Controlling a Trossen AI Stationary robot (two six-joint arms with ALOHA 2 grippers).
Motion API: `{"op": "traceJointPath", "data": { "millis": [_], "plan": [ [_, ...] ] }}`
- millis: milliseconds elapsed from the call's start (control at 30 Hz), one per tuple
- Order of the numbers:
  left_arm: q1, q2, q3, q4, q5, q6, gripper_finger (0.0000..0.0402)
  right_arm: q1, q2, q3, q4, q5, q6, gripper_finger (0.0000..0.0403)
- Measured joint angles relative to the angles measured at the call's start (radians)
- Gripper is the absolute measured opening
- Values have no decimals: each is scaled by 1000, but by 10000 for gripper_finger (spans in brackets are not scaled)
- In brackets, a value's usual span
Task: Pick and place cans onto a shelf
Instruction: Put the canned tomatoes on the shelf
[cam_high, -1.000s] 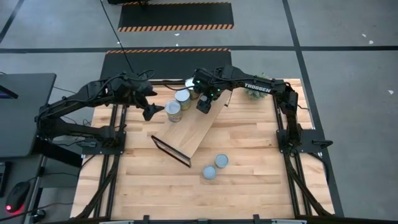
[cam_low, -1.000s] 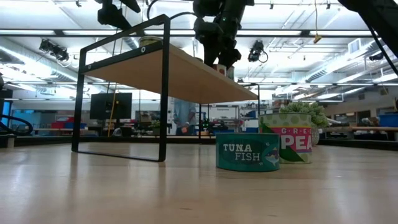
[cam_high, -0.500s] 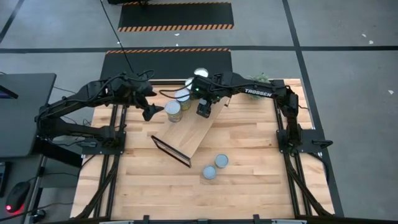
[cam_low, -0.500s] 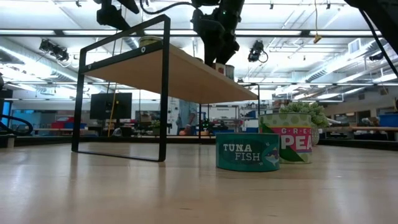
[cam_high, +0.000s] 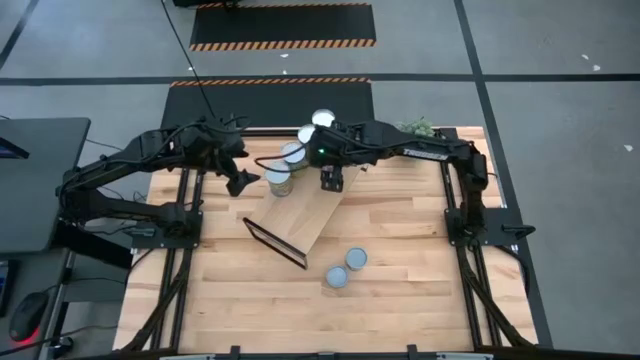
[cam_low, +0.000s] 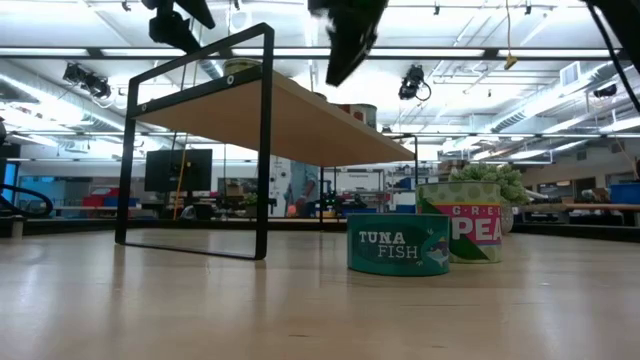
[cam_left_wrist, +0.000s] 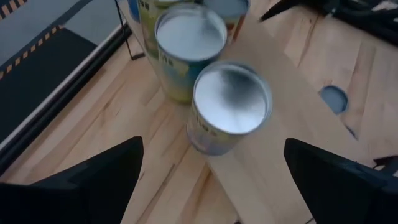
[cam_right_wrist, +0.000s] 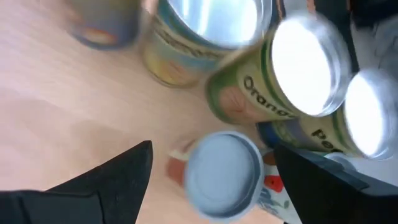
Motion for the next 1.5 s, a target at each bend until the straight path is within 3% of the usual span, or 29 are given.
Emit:
{"op": "traceJointPath", "data": {
  "millis": [233,367,533,700,833,1167,1500],
  "plan": [
    [0,-6,0,-53,26,-3,396,84,-56,0,-9,-120,79,336],
    [-4,-15,0,-66,26,-15,396,133,-82,-20,-28,-59,105,330],
    [-5,-29,0,-72,27,-32,396,159,-147,-175,26,-25,150,325],
    [-6,-32,0,-77,29,-38,396,154,-204,-371,170,-20,207,324],
    [-18,-31,0,-78,34,-38,396,134,-230,-462,233,-23,346,324],
    [-33,-31,0,-82,35,-28,396,77,-228,-552,390,-34,522,318],
    [-33,-31,0,-82,34,-25,396,31,-228,-592,558,-51,455,315]
  ]
}}
